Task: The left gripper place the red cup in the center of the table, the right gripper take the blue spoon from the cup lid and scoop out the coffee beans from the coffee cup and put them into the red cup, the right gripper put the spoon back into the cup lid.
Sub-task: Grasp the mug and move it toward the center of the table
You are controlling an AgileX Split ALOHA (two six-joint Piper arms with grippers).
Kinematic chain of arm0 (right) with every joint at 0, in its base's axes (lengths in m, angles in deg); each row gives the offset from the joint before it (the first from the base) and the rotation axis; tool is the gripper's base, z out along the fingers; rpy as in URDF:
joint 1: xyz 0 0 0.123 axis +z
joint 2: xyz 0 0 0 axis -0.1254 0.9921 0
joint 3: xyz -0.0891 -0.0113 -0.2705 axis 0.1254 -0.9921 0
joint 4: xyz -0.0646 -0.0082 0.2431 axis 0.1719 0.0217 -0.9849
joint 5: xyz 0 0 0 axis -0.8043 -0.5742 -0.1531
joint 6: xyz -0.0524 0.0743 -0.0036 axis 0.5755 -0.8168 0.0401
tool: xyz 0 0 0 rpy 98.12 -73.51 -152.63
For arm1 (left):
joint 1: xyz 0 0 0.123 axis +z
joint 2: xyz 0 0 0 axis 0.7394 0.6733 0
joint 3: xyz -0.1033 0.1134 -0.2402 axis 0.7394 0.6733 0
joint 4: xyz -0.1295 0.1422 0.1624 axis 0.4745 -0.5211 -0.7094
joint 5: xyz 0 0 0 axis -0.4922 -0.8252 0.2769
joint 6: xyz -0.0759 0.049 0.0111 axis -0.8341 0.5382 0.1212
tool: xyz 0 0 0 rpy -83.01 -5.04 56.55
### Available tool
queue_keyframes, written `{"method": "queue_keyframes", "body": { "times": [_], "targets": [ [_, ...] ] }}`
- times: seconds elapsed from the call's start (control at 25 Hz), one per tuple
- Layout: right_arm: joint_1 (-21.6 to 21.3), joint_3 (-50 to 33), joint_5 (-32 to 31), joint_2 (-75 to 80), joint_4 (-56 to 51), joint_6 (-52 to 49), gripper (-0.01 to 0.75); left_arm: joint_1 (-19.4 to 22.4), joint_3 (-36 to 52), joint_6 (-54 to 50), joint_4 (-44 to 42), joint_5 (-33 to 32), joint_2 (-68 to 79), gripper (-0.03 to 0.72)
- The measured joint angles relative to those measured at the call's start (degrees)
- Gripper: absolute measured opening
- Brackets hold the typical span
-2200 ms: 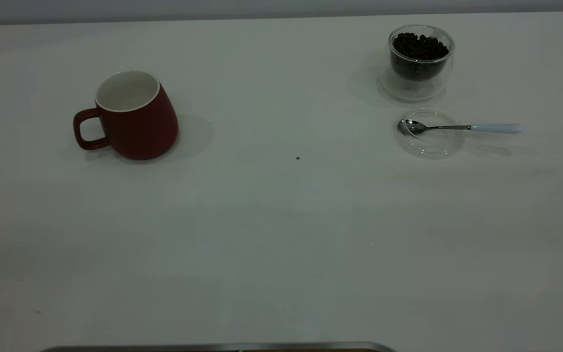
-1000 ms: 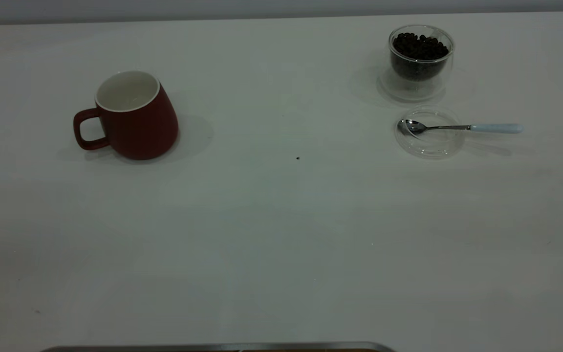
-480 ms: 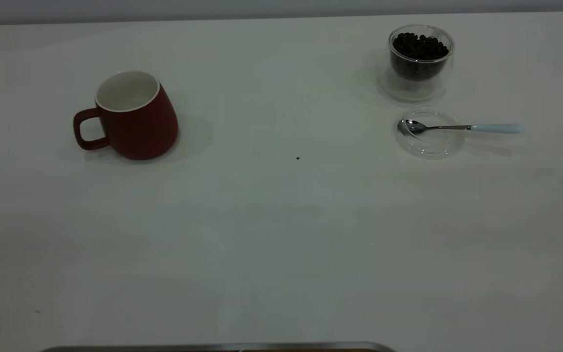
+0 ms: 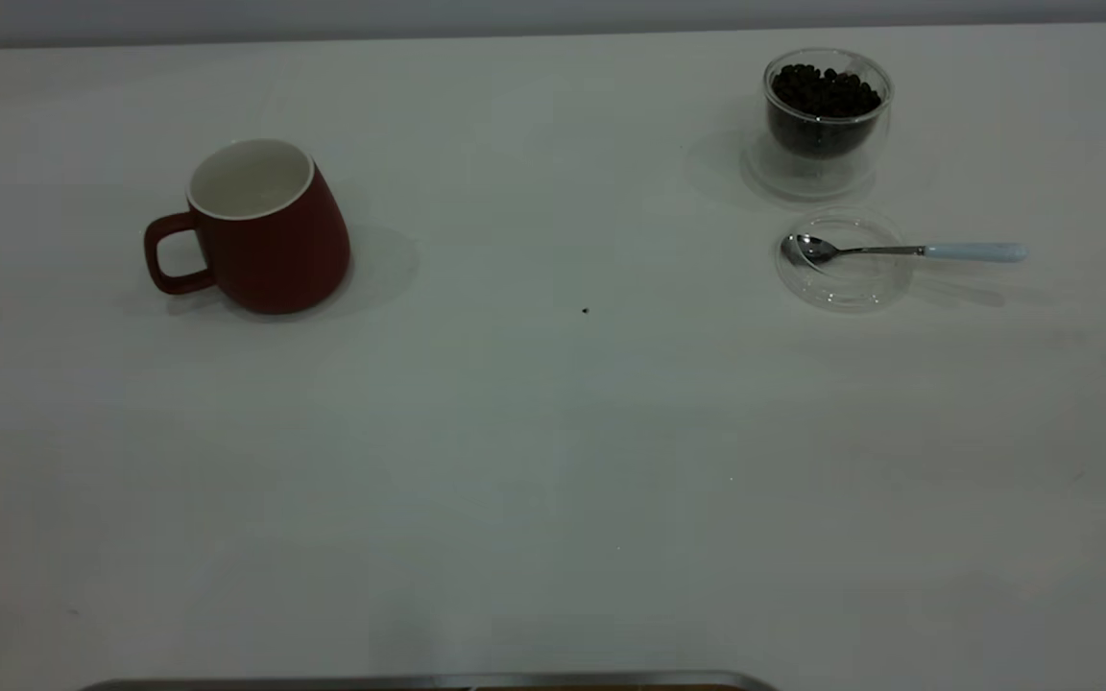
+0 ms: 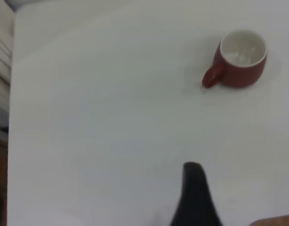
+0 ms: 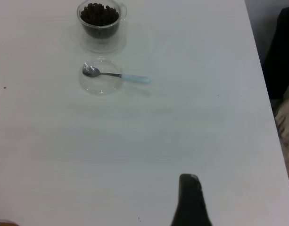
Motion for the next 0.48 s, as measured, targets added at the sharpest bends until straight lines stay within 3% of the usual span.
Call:
{"method": "queue_keyframes", "body": {
  "times": [0.16,0.48],
  "targets": [
    [0.0,0.0,0.0,0.0,0.0,0.0,0.586,0.0,0.0,5.0,-0.1,6.3,14.0,0.650],
    [0.0,0.0,0.0,0.0,0.0,0.0,0.586,0.0,-0.1,10.3,-0.1,15.5,40.0,0.645]
  ]
}}
